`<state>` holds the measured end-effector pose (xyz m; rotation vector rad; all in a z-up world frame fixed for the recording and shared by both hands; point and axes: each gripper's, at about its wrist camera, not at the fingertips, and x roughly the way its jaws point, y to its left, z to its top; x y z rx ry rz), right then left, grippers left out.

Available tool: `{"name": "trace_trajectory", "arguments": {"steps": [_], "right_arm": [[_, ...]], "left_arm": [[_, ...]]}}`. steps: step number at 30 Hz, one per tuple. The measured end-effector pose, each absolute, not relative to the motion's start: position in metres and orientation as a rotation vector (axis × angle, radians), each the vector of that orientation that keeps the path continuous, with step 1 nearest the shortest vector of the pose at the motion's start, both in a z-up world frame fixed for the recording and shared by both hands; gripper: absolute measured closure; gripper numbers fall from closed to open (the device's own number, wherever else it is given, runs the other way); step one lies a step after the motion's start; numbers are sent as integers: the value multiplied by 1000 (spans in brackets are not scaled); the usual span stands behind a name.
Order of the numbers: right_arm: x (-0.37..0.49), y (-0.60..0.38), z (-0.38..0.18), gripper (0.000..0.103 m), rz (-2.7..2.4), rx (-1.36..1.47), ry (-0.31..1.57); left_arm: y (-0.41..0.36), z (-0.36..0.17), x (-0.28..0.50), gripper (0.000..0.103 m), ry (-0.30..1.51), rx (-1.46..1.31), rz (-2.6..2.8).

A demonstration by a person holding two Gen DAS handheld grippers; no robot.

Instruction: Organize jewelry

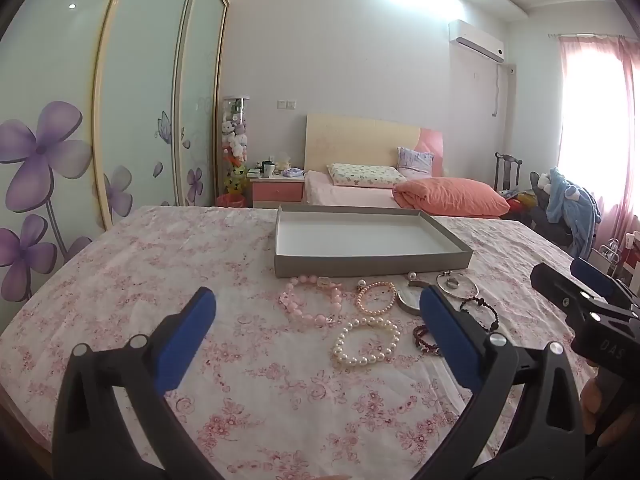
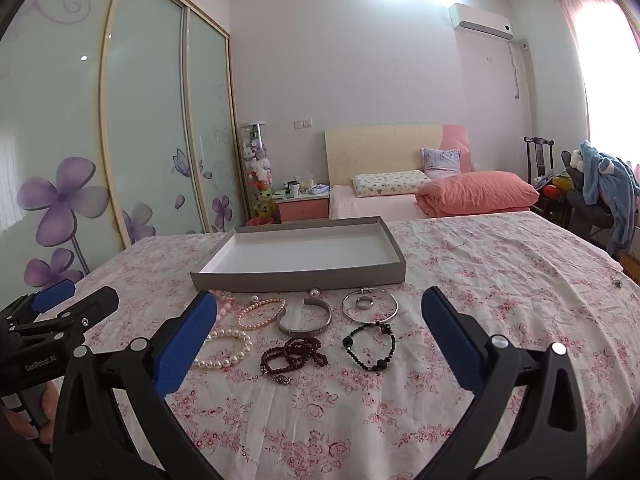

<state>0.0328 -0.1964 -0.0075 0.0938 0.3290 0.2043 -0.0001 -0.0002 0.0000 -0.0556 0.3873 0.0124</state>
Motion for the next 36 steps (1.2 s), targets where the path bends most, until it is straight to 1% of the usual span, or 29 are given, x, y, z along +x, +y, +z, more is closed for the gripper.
{"name": "trace_trajectory", "arguments": {"steps": [36], "right_arm": [[32, -194, -9, 2, 203, 93, 331]], "left_arm": [[-4, 0, -1, 4, 397, -61, 7]]}}
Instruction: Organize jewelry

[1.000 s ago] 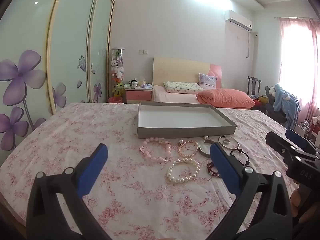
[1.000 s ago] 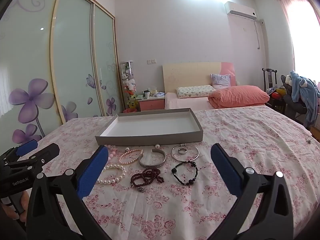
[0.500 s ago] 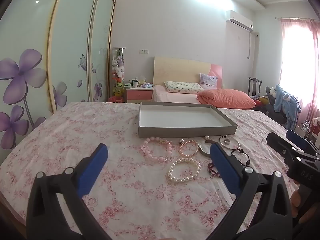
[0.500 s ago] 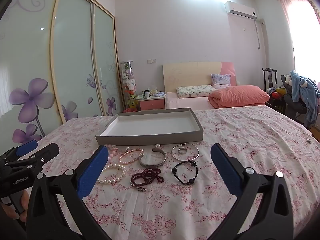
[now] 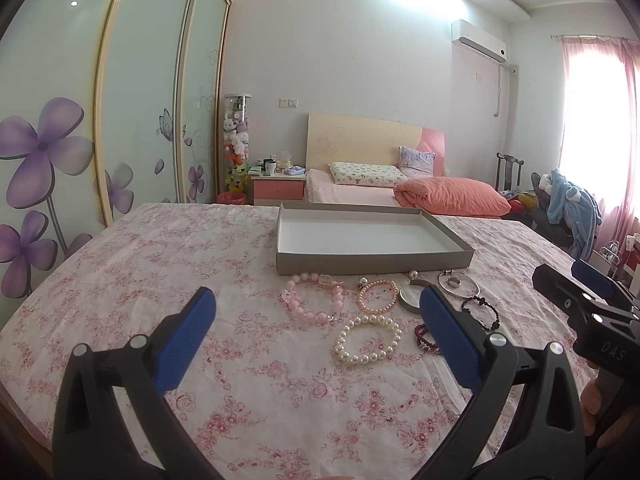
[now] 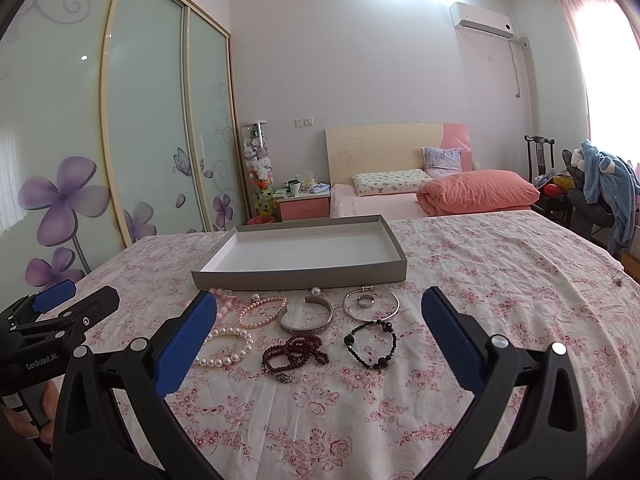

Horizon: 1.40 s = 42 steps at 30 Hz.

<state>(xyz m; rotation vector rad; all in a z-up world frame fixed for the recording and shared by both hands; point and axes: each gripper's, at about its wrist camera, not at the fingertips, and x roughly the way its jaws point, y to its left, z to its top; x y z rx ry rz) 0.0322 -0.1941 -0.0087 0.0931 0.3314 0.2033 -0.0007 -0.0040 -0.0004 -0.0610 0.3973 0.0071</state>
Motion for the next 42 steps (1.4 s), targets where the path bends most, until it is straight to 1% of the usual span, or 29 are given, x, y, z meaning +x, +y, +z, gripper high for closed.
{"name": "trace_trajectory", "arguments": {"steps": [42], "right_arm": [[32, -195, -8, 2, 204, 94, 332]], "left_arm": [[0, 0, 0, 4, 398, -67, 11]]}}
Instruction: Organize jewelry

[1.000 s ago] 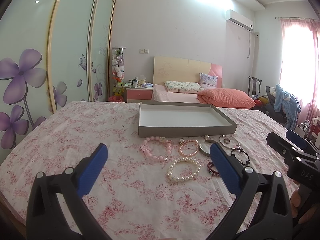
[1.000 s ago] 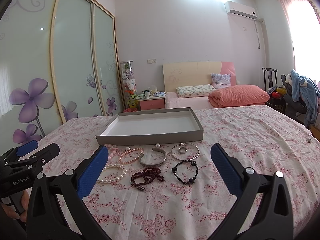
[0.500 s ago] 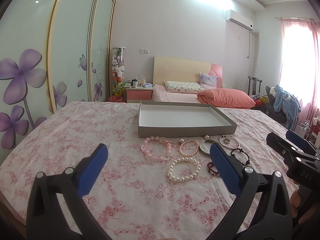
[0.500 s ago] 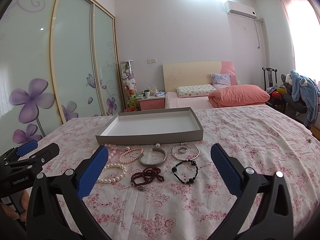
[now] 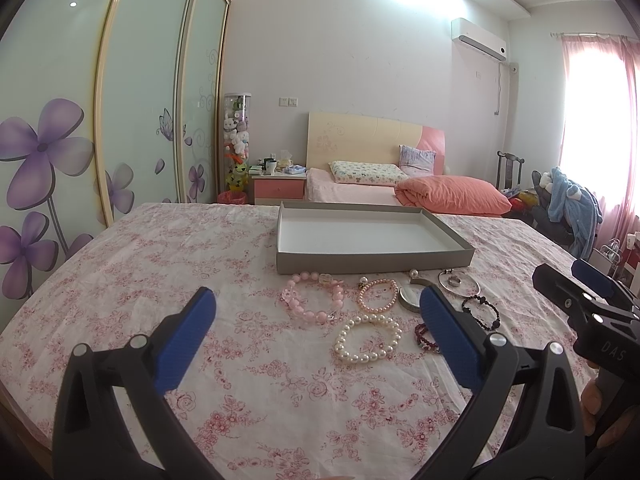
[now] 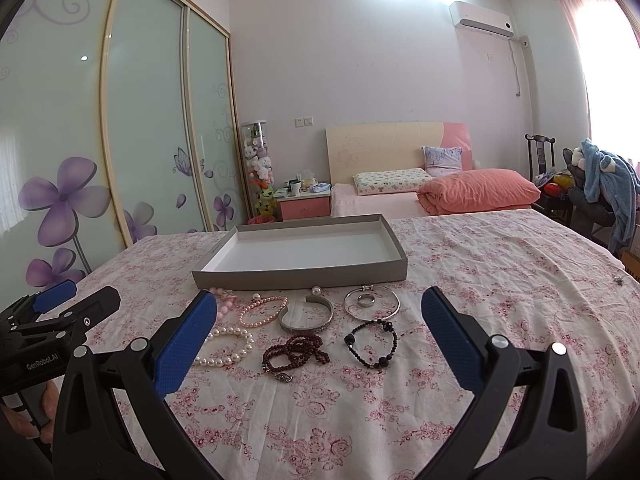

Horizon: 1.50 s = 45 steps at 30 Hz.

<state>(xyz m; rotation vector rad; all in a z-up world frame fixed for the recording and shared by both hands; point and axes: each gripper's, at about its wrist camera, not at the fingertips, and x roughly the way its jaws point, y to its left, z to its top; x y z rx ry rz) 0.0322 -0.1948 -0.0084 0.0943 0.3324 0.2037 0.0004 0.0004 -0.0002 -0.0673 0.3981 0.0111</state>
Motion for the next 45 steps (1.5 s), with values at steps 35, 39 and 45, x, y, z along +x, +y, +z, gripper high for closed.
{"name": "trace_trajectory", "arguments": {"steps": [35, 39, 45], "right_arm": [[76, -205, -39, 2, 146, 124, 546], [97, -214, -49, 2, 123, 170, 654], [122, -220, -61, 18, 86, 160, 767]], "left_arm": [[10, -23, 25, 4, 519, -73, 40], [13, -34, 42, 4, 614, -74, 52], [15, -46, 61, 4, 705, -98, 13]]}}
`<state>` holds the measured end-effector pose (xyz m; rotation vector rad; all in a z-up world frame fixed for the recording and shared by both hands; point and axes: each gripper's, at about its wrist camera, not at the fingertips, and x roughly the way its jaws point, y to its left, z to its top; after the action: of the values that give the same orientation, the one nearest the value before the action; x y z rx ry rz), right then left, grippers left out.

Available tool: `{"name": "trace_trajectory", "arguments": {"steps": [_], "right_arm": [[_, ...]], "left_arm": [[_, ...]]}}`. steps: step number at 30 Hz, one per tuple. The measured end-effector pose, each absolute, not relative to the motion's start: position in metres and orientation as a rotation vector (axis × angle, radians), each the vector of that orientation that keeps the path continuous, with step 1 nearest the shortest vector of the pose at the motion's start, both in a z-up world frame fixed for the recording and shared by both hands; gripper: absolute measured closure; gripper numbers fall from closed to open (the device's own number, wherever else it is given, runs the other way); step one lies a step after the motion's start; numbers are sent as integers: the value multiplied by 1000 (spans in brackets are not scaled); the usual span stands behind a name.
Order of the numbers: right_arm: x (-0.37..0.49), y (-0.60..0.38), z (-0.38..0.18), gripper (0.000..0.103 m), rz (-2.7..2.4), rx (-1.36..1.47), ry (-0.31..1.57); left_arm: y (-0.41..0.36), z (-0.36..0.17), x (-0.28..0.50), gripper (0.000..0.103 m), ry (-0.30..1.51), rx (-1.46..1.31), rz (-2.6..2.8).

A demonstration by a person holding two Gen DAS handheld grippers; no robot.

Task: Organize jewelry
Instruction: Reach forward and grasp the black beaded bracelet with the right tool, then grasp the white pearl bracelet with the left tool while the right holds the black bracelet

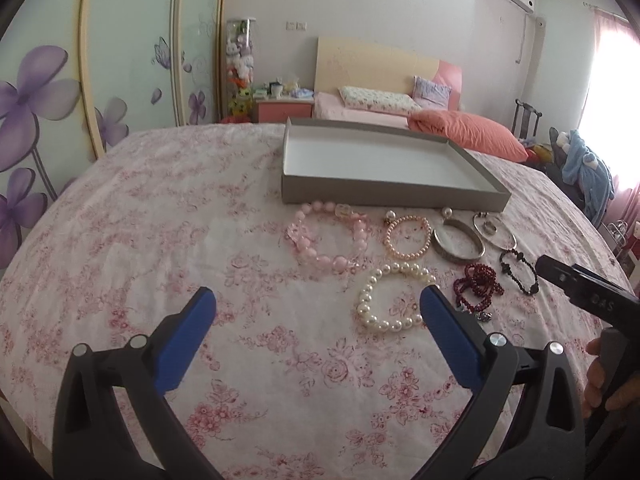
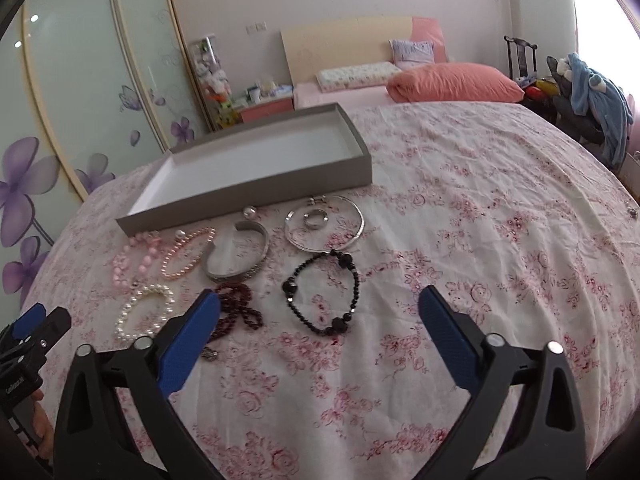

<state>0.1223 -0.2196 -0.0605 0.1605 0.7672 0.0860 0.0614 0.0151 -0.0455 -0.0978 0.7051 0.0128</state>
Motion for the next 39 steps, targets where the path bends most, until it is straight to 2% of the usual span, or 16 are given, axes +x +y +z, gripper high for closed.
{"name": "trace_trajectory", "arguments": {"steps": [3, 6, 9, 14, 16, 18, 20, 24, 33, 36, 39], "right_arm": [[135, -223, -65, 35, 63, 157, 803], [145, -224, -71, 47, 44, 142, 835], [153, -222, -77, 55, 46, 125, 867], [160, -212, -81, 62, 47, 73, 885], [160, -212, -80, 72, 40, 65, 886], [160, -214, -80, 89, 34, 66, 886], [159, -214, -80, 96, 50, 72, 886], [154, -214, -77, 97, 83, 97, 867], [150, -215, -70, 97, 113, 121, 835], [148, -215, -69, 97, 116, 122, 833], [149, -216, -70, 97, 116, 126, 841]], "left_arm": [[14, -50, 68, 4, 738, -94, 1], [15, -55, 76, 4, 774, -110, -17], [14, -58, 81, 4, 798, -118, -32], [9, -60, 85, 4, 813, -103, -41], [7, -61, 87, 7, 819, -99, -47], [5, -63, 90, 14, 828, -97, -56], [3, -64, 92, 22, 839, -95, -61], [-1, -67, 98, 36, 865, -90, -73], [-10, -77, 114, 57, 920, -78, -90], [-12, -79, 117, 63, 922, -53, -81], [-16, -80, 117, 63, 918, -18, -77]]}}
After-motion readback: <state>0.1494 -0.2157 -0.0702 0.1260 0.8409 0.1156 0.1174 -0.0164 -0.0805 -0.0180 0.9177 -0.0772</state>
